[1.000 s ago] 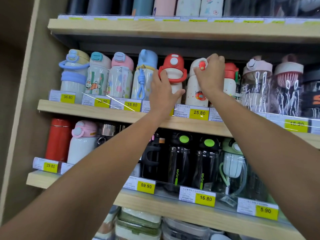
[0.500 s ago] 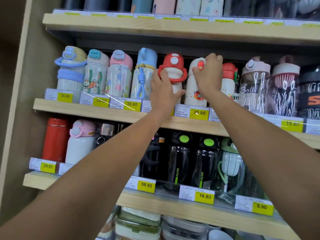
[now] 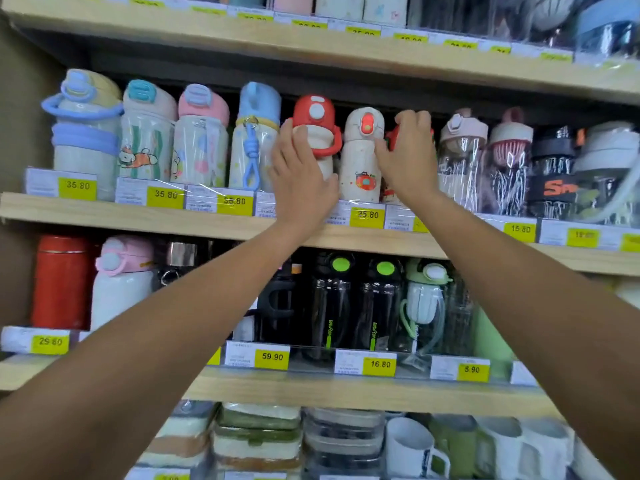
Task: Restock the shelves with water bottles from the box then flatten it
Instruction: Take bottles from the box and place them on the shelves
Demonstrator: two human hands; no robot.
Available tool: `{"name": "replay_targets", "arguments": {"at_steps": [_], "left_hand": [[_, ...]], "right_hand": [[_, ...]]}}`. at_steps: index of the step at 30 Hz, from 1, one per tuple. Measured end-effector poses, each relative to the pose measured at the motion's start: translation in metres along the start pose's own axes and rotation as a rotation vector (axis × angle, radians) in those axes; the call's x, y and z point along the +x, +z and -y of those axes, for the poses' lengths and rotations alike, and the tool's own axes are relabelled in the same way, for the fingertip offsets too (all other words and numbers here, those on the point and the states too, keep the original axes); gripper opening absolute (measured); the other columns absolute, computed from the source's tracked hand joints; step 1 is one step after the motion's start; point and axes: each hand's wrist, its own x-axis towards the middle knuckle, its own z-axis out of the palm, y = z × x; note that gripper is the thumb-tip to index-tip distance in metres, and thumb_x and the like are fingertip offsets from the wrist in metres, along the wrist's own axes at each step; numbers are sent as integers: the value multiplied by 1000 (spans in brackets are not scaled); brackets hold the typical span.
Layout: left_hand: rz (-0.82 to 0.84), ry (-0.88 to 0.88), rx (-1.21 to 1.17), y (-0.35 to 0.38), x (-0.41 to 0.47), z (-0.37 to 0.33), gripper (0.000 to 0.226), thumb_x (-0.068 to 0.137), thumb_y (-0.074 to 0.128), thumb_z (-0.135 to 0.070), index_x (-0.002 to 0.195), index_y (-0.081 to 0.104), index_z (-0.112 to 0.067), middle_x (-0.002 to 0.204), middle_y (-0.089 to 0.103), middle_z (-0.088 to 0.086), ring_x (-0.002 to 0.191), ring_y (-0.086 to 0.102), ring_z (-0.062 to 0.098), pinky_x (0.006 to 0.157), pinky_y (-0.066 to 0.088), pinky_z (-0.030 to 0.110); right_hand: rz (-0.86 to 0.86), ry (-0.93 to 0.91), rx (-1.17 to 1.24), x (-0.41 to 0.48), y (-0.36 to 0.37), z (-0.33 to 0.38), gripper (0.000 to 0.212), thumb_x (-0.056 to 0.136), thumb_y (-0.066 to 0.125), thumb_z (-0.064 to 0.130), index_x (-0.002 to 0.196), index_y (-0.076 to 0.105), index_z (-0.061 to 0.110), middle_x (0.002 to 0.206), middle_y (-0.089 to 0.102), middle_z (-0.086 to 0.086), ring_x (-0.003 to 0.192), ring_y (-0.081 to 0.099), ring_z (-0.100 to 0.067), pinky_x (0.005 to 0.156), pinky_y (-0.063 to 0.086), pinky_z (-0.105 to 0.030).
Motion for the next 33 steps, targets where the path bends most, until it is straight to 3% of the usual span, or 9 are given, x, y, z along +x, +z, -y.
{"name": "replay_targets", "arguments": {"at_steps": [3, 7, 12, 17, 25, 28, 33], "left_hand": [[-87, 96, -71, -3, -12, -13, 62, 74, 56, -19, 132, 40, -1, 142, 38, 20, 124, 43, 38, 102, 37, 45], [-27, 193, -220, -3, -19, -39, 52, 73, 54, -9, 123, 46, 0, 133, 44, 18, 119, 45, 34, 100, 32, 34], [101, 254, -257, 9, -18, -88, 45, 77, 53, -11, 121, 46, -2, 128, 45, 15, 109, 46, 32, 86, 39, 36], [195, 178, -136, 49, -13, -127, 60, 80, 57, -22, 132, 36, -1, 140, 34, 17, 117, 41, 37, 98, 33, 39], [178, 4, -24, 82, -12, -147, 70, 85, 59, -27, 141, 24, -3, 147, 25, 16, 129, 33, 33, 106, 24, 34], [168, -54, -1, 88, -15, -148, 70, 84, 58, -24, 141, 25, -2, 145, 27, 17, 130, 32, 34, 106, 24, 35], [240, -140, 20, 91, -13, -151, 80, 81, 64, -26, 143, 19, -4, 144, 25, 16, 130, 30, 35, 102, 31, 38]], "right_hand": [[-10, 41, -89, -10, -17, -19, 29, 90, 50, 19, 114, 48, 1, 124, 44, -18, 107, 50, -35, 80, 39, -40], [6, 128, -147, -19, -34, -43, 35, 89, 47, 14, 122, 45, 1, 130, 41, -18, 112, 48, -36, 79, 39, -41], [-38, 177, -185, -9, -52, -77, 33, 89, 45, 13, 118, 48, -1, 136, 38, -19, 114, 49, -37, 80, 40, -41], [-38, 118, -179, 13, -67, -110, 34, 88, 47, 14, 120, 47, 2, 131, 41, -19, 121, 41, -36, 87, 39, -43], [93, -112, -166, 29, -68, -143, 41, 90, 45, 21, 126, 45, 1, 129, 43, -22, 123, 36, -36, 100, 29, -40], [44, -212, -248, 31, -60, -150, 48, 91, 44, 34, 127, 45, 3, 127, 45, -20, 119, 38, -35, 99, 28, -41], [52, -182, -207, 38, -45, -148, 74, 84, 53, 57, 137, 36, 8, 132, 42, -14, 121, 38, -32, 98, 33, -41]]}}
